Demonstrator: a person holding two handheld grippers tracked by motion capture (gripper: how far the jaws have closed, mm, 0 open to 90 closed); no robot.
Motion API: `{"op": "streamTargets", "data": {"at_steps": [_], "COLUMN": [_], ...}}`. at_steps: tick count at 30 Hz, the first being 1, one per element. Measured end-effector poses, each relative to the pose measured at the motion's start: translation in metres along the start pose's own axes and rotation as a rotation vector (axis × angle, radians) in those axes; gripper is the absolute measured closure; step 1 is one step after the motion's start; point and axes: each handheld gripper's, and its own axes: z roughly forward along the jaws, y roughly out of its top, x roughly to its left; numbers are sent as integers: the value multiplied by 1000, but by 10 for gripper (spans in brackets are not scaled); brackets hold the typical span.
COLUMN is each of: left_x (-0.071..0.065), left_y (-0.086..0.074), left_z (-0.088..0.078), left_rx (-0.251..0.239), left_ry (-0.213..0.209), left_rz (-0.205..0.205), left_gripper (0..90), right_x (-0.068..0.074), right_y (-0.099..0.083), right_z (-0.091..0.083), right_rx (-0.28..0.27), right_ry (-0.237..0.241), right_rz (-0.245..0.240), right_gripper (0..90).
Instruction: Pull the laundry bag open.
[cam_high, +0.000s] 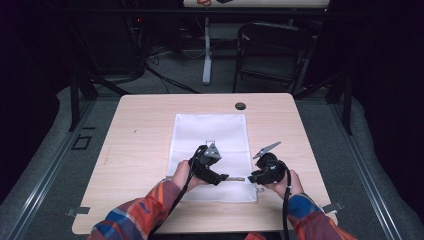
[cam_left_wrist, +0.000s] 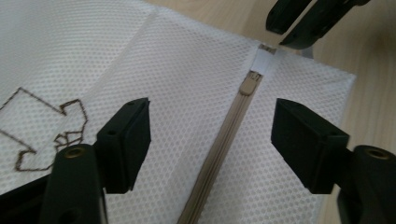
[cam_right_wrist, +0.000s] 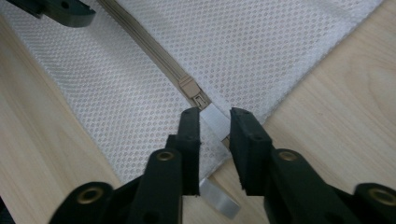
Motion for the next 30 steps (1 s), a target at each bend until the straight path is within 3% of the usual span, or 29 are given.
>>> {"op": "streamTargets", "data": {"at_steps": [6, 11, 12, 17, 19, 24, 28, 30], "left_x": [-3, -9, -9, -12, -14, -16, -16, -15], "left_y": [6, 10, 10, 12, 13, 12, 11, 10], "left_z": [14, 28, 32, 45, 49, 59, 62, 62], "left_rx": [-12, 15, 6, 24, 48, 71, 65, 54], "left_ry": [-47, -55, -79, -115, -109, -125, -118, -135], "left_rz": [7, 39, 41, 65, 89, 98, 84, 71], "left_gripper": [421, 503, 523, 593, 619, 705, 793, 801], "right_x": [0, -1, -1, -1, -2, -1, -1, -2], "right_y": [3, 4, 5, 3, 3, 2, 1, 1], "right_z": [10, 18, 19, 24, 23, 28, 29, 28], "right_rx": [7, 17, 26, 21, 44, 36, 28, 44], "right_ry": [4, -1, 3, -9, -12, -8, -10, -16], "right_rz": [-14, -11, -6, 12, -10, -5, 9, -4], "right_gripper": [898, 900, 900, 900, 900, 900, 900, 900]}}
